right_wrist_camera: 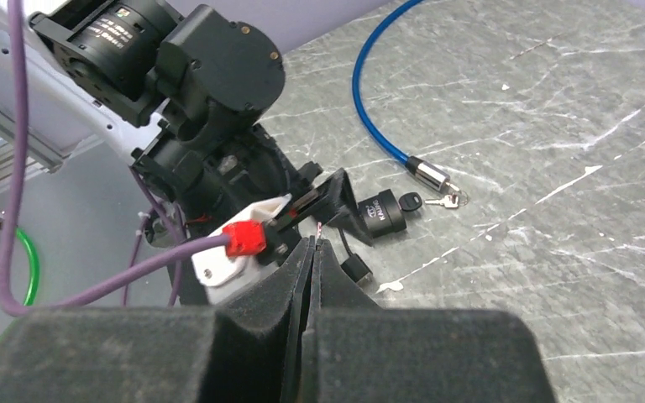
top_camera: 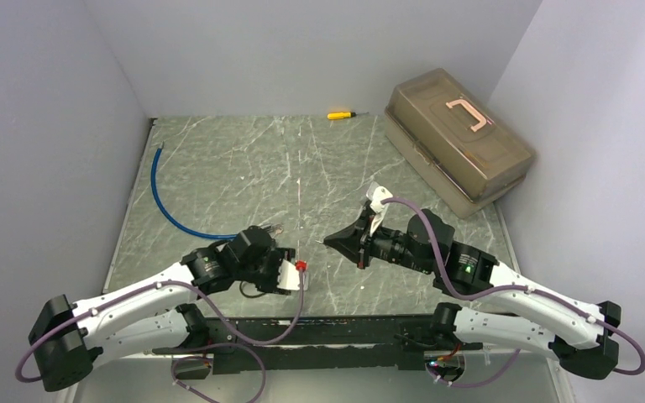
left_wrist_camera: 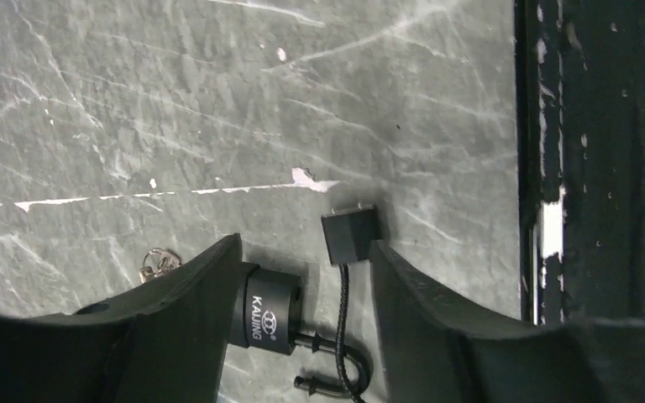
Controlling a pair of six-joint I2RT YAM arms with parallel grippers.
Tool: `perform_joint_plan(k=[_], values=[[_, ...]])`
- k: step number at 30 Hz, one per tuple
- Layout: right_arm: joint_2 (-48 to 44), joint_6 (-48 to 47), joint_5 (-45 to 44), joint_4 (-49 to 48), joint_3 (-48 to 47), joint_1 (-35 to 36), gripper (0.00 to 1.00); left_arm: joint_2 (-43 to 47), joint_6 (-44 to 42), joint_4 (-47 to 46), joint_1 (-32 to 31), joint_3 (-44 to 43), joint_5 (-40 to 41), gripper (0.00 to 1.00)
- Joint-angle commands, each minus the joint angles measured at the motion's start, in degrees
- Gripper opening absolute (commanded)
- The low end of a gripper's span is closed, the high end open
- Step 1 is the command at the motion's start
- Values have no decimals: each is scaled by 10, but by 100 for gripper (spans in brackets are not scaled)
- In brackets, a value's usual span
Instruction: Unlock with the key
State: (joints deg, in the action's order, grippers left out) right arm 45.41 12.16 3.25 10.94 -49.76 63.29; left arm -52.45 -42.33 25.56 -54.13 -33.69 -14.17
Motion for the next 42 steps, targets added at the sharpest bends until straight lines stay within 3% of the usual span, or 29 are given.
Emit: perform_joint_plan(k=[1, 2, 3, 11, 13, 15, 17, 20, 26, 32, 37, 42], values=[[-16, 13, -4, 6, 0, -4, 0, -11, 59, -91, 35, -28, -62, 82], [-17, 14, -3, 6, 0, -4, 0, -7, 64, -82, 43, -42, -76, 97], [-18, 14, -1, 6, 0, -5, 0, -1, 70, -76, 49, -58, -85, 99], [0, 10, 37, -10, -18, -6, 0, 23, 124, -25, 70, -213, -144, 99], [11, 7, 52, -16, -27, -6, 0, 23, 157, -28, 74, -233, -167, 90], [22, 4, 63, -20, -37, -6, 0, 26, 176, -28, 76, -240, -185, 69], [31, 2, 73, -24, -46, -6, 0, 25, 178, -16, 78, -246, -203, 56], [39, 0, 82, -30, -58, -6, 0, 25, 170, 7, 79, -249, -246, 56], [49, -11, 85, -29, -73, -6, 0, 26, 152, 35, 79, -248, -280, 68], [56, -10, 91, -33, -76, -6, 0, 20, 166, 12, 79, -259, -264, 58], [56, -11, 93, -36, -74, -6, 0, 15, 172, 25, 81, -279, -270, 42], [61, -14, 96, -33, -80, -6, 0, 18, 179, 27, 83, -286, -278, 40]])
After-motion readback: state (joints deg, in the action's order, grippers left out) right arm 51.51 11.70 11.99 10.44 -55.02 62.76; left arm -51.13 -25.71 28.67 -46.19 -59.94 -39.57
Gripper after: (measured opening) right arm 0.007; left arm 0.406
